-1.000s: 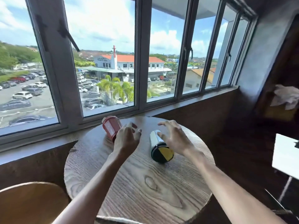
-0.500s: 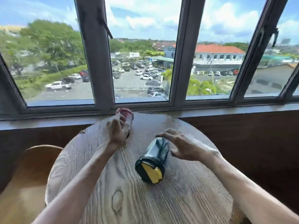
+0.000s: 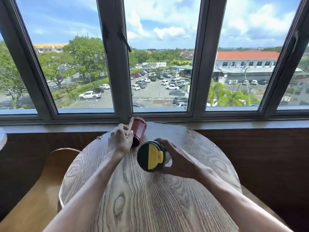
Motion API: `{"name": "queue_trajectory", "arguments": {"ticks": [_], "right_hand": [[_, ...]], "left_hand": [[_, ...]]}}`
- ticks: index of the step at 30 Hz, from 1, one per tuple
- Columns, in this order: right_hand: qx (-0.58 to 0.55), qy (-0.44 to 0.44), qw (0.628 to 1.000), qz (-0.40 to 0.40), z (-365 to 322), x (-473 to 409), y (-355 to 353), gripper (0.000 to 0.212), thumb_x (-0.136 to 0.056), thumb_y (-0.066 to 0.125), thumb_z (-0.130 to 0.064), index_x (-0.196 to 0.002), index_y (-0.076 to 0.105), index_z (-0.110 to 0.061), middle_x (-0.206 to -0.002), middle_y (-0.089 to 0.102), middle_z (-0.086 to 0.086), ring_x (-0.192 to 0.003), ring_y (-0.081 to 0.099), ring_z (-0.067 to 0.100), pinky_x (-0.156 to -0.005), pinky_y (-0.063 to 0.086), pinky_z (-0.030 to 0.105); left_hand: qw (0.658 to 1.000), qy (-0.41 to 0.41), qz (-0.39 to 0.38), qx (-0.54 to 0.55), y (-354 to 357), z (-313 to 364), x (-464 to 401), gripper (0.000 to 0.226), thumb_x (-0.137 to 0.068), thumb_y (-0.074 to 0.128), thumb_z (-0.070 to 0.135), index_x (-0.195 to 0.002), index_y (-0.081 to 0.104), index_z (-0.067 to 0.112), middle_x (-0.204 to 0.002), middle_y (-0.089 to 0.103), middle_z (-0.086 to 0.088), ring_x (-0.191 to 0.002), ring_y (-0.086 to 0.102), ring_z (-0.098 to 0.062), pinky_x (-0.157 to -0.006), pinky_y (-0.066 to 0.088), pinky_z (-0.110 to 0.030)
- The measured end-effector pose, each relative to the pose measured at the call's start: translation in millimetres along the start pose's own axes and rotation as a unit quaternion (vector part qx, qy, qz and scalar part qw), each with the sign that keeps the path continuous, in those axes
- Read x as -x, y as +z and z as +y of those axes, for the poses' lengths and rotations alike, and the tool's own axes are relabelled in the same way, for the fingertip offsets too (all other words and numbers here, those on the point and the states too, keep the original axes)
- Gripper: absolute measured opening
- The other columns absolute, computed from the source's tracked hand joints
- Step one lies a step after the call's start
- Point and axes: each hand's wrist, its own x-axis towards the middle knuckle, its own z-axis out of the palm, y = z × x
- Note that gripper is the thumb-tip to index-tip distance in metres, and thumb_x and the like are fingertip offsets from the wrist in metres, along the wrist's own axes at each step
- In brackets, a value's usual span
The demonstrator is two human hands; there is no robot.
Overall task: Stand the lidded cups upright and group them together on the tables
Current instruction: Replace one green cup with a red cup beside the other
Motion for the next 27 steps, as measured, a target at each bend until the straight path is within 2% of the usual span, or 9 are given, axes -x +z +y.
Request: {"name": "queue_trajectory", "arguments": {"ticks": [3,6,9,13,16,19,22,25,27], "right_hand": [[-0.167,0.093,0.976,0.099,11,-14,-7,0.078,-0.072,0.085,-0.018,-0.132,0.034,-0.021,-0.131,0.053,-0.008,-0.108,0.064,0.015,-0.084,0.057,0.030],[-0.286,0.153,0.939,0.112,29,-25,-13,0.073,-0.073,0.083,-0.010,-0.131,0.041,-0.023,-0.128,0.056,-0.003,-0.107,0.065,0.014,-0.084,0.057,0.029],[-0.320,0.184,0.926,0.082,45,-24,-11,0.072,-0.071,0.086,-0.024,-0.130,0.046,-0.034,-0.131,0.059,-0.001,-0.118,0.060,0.013,-0.101,0.050,0.039],[-0.368,0.215,0.903,0.059,51,-22,-7,0.073,-0.066,0.085,-0.029,-0.126,0.046,-0.043,-0.131,0.061,-0.008,-0.122,0.057,0.010,-0.104,0.046,0.038],[-0.377,0.219,0.899,0.046,51,-22,-9,0.077,-0.067,0.085,-0.027,-0.130,0.043,-0.037,-0.134,0.060,-0.004,-0.125,0.055,0.012,-0.107,0.044,0.042],[-0.377,0.224,0.897,0.051,51,-19,-8,0.076,-0.068,0.086,-0.028,-0.130,0.043,-0.039,-0.134,0.059,-0.003,-0.125,0.055,0.013,-0.107,0.044,0.044],[-0.364,0.231,0.901,0.055,49,-19,-6,0.074,-0.068,0.086,-0.035,-0.127,0.043,-0.045,-0.135,0.058,-0.006,-0.124,0.056,0.014,-0.105,0.045,0.044],[-0.356,0.235,0.902,0.060,48,-18,-3,0.072,-0.069,0.085,-0.035,-0.126,0.043,-0.045,-0.134,0.058,-0.003,-0.120,0.059,0.016,-0.100,0.050,0.040],[-0.354,0.235,0.902,0.071,45,-18,-2,0.069,-0.071,0.084,-0.031,-0.127,0.044,-0.040,-0.133,0.058,-0.001,-0.117,0.061,0.017,-0.097,0.052,0.038]], "left_hand": [[1.000,0.010,0.013,-0.012,-6,-5,-1,0.022,-0.089,0.063,0.026,-0.100,0.058,0.008,-0.093,0.068,-0.014,-0.076,0.064,-0.026,-0.064,0.052,-0.035],[1.000,0.002,0.011,-0.007,-7,-7,-5,0.023,-0.089,0.062,0.026,-0.101,0.058,0.007,-0.095,0.067,-0.016,-0.078,0.065,-0.029,-0.063,0.051,-0.036],[0.998,-0.051,-0.028,-0.001,-5,-11,-12,0.031,-0.089,0.060,0.033,-0.108,0.056,0.008,-0.106,0.065,-0.017,-0.092,0.062,-0.031,-0.075,0.048,-0.036],[0.984,-0.143,-0.097,0.032,3,-9,-23,0.053,-0.090,0.056,0.044,-0.124,0.048,0.005,-0.123,0.057,-0.017,-0.110,0.055,-0.031,-0.084,0.040,-0.033],[0.955,-0.223,-0.176,0.079,15,-12,-41,0.072,-0.083,0.057,0.061,-0.123,0.051,0.001,-0.120,0.060,-0.015,-0.108,0.057,-0.030,-0.086,0.044,-0.034],[0.944,-0.243,-0.217,0.050,27,-16,-55,0.081,-0.076,0.057,0.071,-0.115,0.062,0.000,-0.115,0.066,-0.016,-0.105,0.061,-0.030,-0.095,0.049,-0.039],[0.934,-0.258,-0.237,0.064,35,-15,-63,0.078,-0.077,0.064,0.063,-0.122,0.058,0.000,-0.116,0.066,-0.017,-0.106,0.063,-0.030,-0.093,0.051,-0.039],[0.923,-0.272,-0.239,0.129,32,-12,-62,0.066,-0.075,0.074,0.049,-0.116,0.057,0.000,-0.102,0.068,-0.017,-0.085,0.068,-0.026,-0.066,0.054,-0.033],[0.913,-0.263,-0.244,0.193,26,-11,-54,0.049,-0.079,0.076,0.036,-0.109,0.058,0.001,-0.091,0.069,-0.014,-0.077,0.067,-0.024,-0.069,0.056,-0.033]]}}
